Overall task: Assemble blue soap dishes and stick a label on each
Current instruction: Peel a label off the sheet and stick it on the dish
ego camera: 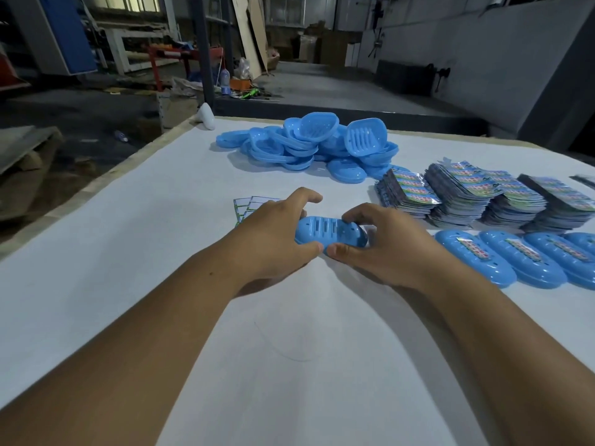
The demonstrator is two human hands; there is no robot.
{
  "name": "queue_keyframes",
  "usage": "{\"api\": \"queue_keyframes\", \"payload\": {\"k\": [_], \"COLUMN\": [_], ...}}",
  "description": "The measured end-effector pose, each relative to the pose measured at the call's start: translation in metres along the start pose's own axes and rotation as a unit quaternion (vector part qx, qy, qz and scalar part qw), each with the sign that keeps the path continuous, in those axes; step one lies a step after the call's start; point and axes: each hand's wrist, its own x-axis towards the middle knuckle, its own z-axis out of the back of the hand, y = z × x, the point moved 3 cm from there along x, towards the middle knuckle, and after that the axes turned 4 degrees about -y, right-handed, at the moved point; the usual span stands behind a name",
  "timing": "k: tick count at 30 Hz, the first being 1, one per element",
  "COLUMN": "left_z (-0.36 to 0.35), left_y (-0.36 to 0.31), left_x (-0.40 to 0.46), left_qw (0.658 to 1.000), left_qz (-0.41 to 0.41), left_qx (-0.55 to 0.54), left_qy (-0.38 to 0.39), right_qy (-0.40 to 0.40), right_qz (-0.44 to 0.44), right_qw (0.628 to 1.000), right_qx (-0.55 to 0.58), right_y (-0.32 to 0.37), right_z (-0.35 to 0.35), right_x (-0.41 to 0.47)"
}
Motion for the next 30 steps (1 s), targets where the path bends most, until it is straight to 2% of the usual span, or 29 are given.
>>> {"api": "queue_keyframes", "payload": {"k": [1,3,5,6,8,11,20,22,25,30], "left_z": [0.003,0.017,0.034,0.040,0.042,0.038,0.049,0.050,0.050,0.046], "left_y": [0.002,0.009,0.019,0.023,0.028,0.027,0.031,0.037,0.038,0.019], "left_x": [0.000,-0.001,0.000,0.000,-0.003,-0.009,-0.005,-0.002,0.000,0.005], "left_qw": [1.000,0.993,0.973,0.962,0.959,0.965,0.966,0.964,0.948,0.920], "left_qz": [0.021,0.075,0.118,0.133,0.161,0.175,0.188,0.201,0.222,0.165], "left_qx": [-0.020,-0.022,0.087,0.136,0.167,0.157,0.100,0.040,-0.125,-0.307], "left_qy": [-0.011,-0.087,-0.178,-0.194,-0.163,-0.112,-0.149,-0.169,-0.189,-0.180], "right_qy": [0.003,-0.020,-0.094,-0.129,-0.167,-0.172,-0.148,-0.146,-0.151,-0.142], "right_qz": [-0.005,-0.023,-0.034,-0.038,-0.045,-0.046,-0.040,-0.039,-0.034,-0.017], "right_qw": [1.000,0.998,0.990,0.984,0.976,0.973,0.977,0.977,0.975,0.958], "right_qx": [0.004,0.054,0.102,0.116,0.135,0.149,0.148,0.150,0.162,0.249], "right_y": [0.000,0.000,-0.001,-0.001,-0.002,0.001,0.007,0.008,0.008,0.017], "right_z": [0.001,0.004,0.011,0.015,0.019,0.018,0.016,0.016,0.014,0.009], "right_x": [0.000,-0.001,0.000,0.001,0.001,0.000,0.000,0.001,0.001,0.002]}}
